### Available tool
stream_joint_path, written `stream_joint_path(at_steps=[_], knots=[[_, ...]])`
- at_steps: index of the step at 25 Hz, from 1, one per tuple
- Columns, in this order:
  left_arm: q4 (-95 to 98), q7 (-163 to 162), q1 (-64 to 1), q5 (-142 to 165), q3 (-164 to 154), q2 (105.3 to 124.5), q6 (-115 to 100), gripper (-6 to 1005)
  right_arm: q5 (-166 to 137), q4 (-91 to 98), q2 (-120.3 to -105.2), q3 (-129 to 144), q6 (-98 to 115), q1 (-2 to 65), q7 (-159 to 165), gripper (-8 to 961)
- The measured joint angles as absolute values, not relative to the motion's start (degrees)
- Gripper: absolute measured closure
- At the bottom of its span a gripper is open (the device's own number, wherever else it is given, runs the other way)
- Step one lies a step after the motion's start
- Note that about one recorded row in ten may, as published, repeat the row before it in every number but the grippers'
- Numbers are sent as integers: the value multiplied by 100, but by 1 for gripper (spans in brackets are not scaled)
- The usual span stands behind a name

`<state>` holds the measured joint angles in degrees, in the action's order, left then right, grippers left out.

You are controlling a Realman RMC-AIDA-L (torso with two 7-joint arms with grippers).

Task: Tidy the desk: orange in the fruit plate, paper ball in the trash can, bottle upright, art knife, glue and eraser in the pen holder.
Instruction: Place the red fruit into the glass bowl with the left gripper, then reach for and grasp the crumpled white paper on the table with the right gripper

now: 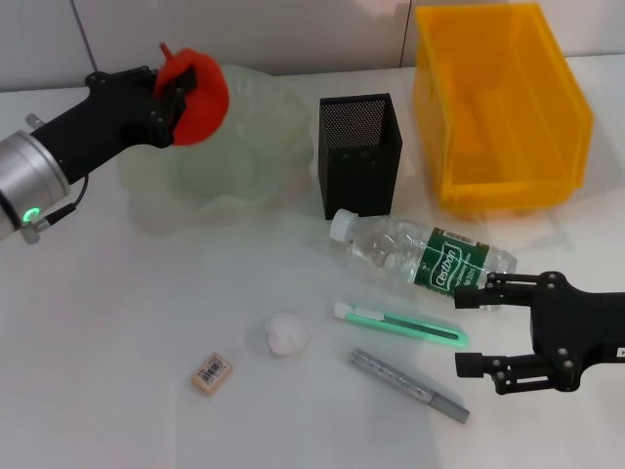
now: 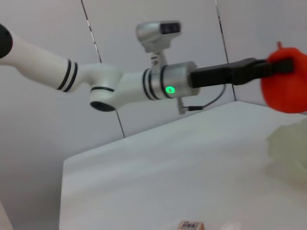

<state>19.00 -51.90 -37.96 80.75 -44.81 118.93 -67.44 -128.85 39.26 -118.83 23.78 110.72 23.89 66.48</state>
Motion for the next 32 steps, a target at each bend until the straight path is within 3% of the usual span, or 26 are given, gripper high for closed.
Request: stream_joint_path(at_steps=[8,25,32], knots=[[1517,-5203,-4190,8093,-4598,11910,-5525,940,-12877,3913,-11883,2471,11012,2435,6705,165],[1551,-5289,-4132,8044,-4615,11908,-6230,590,-12830,3930,-11892,2408,11001,2421,6822,165],[1585,-4899,-3368,8074,-4626,11873,-7444,322,-12736,4832,-11886,2465,11714,2608,7948,165]])
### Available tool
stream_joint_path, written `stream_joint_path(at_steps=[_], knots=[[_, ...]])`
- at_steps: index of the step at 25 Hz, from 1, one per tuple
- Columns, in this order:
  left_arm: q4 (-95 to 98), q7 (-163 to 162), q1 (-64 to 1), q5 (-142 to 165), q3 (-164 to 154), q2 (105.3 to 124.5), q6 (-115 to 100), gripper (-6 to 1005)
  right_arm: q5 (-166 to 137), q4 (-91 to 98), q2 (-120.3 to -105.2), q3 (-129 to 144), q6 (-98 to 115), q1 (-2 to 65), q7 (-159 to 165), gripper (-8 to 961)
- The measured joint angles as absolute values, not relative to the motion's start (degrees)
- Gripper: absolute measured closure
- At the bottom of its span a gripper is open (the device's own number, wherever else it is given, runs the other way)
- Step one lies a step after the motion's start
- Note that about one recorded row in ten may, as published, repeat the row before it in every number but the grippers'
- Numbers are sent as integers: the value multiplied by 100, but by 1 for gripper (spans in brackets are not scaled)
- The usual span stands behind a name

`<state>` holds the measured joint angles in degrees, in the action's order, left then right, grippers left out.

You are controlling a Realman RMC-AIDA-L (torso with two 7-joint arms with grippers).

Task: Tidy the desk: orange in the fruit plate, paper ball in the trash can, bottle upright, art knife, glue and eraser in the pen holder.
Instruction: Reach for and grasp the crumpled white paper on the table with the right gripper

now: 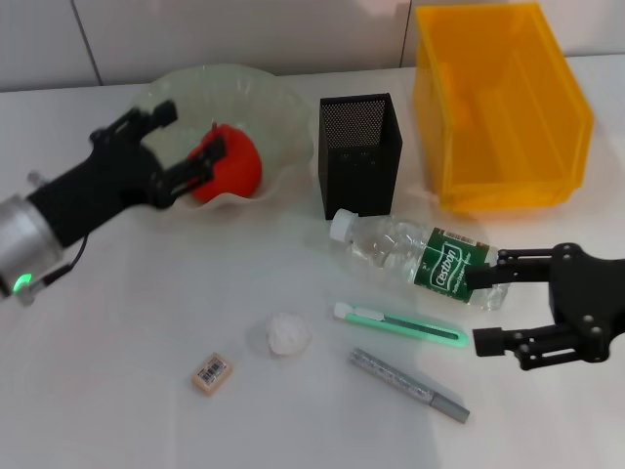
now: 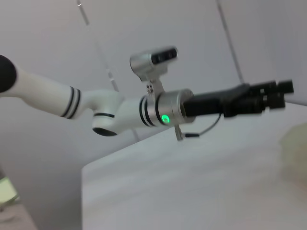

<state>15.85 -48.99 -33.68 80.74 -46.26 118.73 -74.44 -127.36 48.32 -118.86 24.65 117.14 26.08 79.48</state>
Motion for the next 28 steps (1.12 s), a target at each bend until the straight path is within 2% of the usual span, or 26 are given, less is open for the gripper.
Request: stream_joint_path(at_steps=[4,11,21,28], knots=[[1713,-4731,-2782,8153,-4808,11828,-7863,185,-12731,5852,-11904,2679,12178,2710,8537,165],[1828,-4778,-2481,8166,-4935,11822,-7781,184,-13154,8092,-11895,4590,11569,3331,11442,165],[1802,-4821,-2544,8175,-5204,11839,-7424,185,-13499,8621,-11916,7358,10555,3917,13441,166],[1801,-4825,-2530,8174,-5177,11835,-7418,185,-14151,8679,-11943,8816,9675,3941,14192,166]])
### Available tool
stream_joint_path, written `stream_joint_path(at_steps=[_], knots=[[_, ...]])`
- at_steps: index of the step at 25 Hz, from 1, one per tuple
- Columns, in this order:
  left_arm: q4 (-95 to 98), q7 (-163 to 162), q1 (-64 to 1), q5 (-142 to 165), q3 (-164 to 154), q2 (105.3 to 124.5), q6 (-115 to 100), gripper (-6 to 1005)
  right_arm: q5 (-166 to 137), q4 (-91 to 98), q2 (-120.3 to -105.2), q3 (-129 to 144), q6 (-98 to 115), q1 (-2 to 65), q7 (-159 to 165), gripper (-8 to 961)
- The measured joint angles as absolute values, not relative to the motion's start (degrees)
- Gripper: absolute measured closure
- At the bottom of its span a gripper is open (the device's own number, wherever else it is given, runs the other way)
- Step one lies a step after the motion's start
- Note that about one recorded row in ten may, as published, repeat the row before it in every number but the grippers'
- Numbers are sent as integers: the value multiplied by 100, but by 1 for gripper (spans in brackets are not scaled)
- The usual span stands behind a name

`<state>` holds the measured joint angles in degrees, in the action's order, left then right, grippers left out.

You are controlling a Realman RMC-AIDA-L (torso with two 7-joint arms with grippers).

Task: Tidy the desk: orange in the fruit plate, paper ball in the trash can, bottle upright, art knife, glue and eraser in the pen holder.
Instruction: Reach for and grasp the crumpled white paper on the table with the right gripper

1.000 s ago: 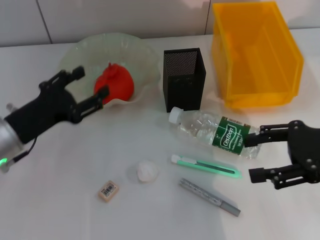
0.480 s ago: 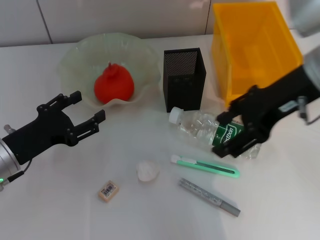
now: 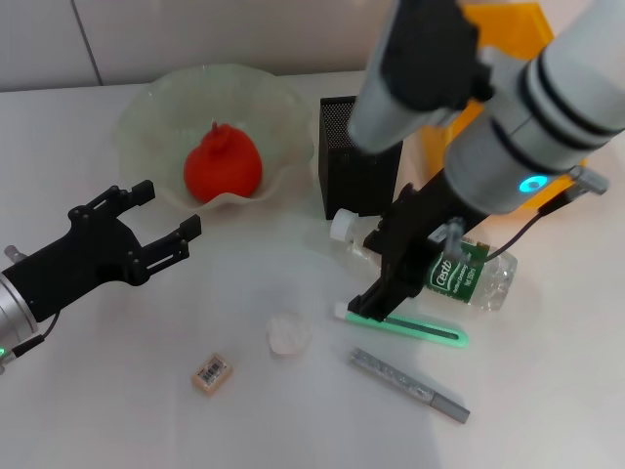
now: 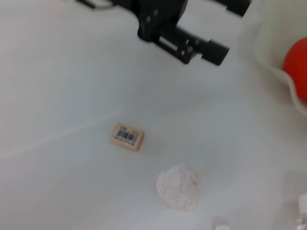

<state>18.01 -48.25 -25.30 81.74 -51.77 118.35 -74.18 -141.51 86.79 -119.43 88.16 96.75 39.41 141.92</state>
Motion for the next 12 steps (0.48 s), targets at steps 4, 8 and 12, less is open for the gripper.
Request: stream_joint_path(at_steps=[4,8,12], knots=[[1847,-4964,-2527,8168,-5205,11824,-7409,185,-14214,8616,-11950,9339,9433,4039,14618,166],[1851,-4981,-2547,8165,-5205,11822,-7393,185,-14204,8669,-11954,9533,9491,4177,14850,168],[1854,-5000,-2561,8164,-5212,11821,-7391,185,-14200,8553,-11943,9302,9708,4456,14942,177]])
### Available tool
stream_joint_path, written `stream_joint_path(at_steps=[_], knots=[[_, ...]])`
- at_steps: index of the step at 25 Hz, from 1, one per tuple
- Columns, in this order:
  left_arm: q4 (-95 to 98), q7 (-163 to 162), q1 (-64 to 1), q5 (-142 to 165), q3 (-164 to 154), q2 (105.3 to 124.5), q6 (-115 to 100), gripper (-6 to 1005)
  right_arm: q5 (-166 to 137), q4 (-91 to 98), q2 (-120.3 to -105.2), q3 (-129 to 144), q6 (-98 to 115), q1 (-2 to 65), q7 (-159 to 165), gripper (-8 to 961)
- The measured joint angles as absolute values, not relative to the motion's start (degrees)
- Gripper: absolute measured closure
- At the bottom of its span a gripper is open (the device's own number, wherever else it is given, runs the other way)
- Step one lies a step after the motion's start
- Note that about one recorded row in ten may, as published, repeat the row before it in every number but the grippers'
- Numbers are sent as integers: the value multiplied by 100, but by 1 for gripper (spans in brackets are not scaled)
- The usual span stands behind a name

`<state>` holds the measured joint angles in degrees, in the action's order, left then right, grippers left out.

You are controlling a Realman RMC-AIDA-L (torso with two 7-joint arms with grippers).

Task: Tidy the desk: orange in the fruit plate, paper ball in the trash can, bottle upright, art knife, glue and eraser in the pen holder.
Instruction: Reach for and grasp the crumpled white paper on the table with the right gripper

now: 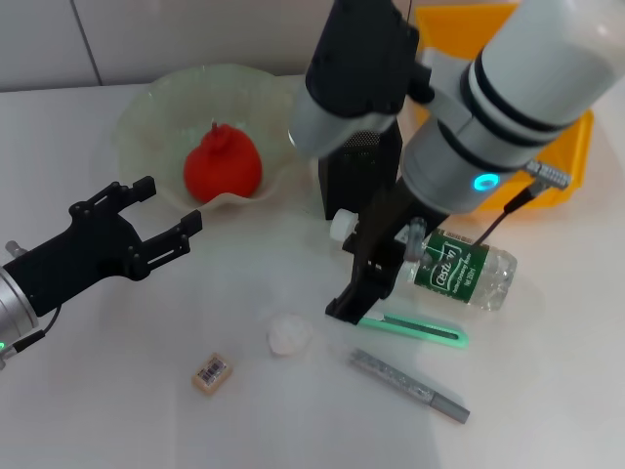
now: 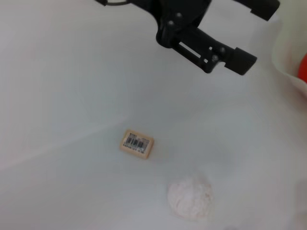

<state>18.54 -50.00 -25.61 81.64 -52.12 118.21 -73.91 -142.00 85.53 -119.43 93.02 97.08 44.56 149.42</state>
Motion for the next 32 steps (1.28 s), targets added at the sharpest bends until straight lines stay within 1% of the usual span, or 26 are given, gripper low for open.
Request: stream_joint_path(at_steps=[1,2,6,11,20,32], knots=[[1855,-5012,-2561,8164,-5212,11820,-7391,185,-14189,8381,-11939,9104,9875,4655,14943,179],[1855,-5012,-2561,8164,-5212,11820,-7391,185,-14189,8381,-11939,9104,9875,4655,14943,182],[1855,-5039,-2560,8167,-5211,11812,-7384,185,-14173,7875,-11940,8988,9933,4992,14942,190],[1862,-5044,-2590,8171,-5212,11812,-7376,185,-14141,7143,-11975,9187,9608,5358,14946,202],[1864,-5045,-2629,8174,-5249,11813,-7309,184,-13741,6536,-11988,9889,8648,5458,14971,222],[1864,-5102,-2659,8174,-5350,11818,-7289,184,-13493,6092,-11988,10620,7723,5409,15056,248]])
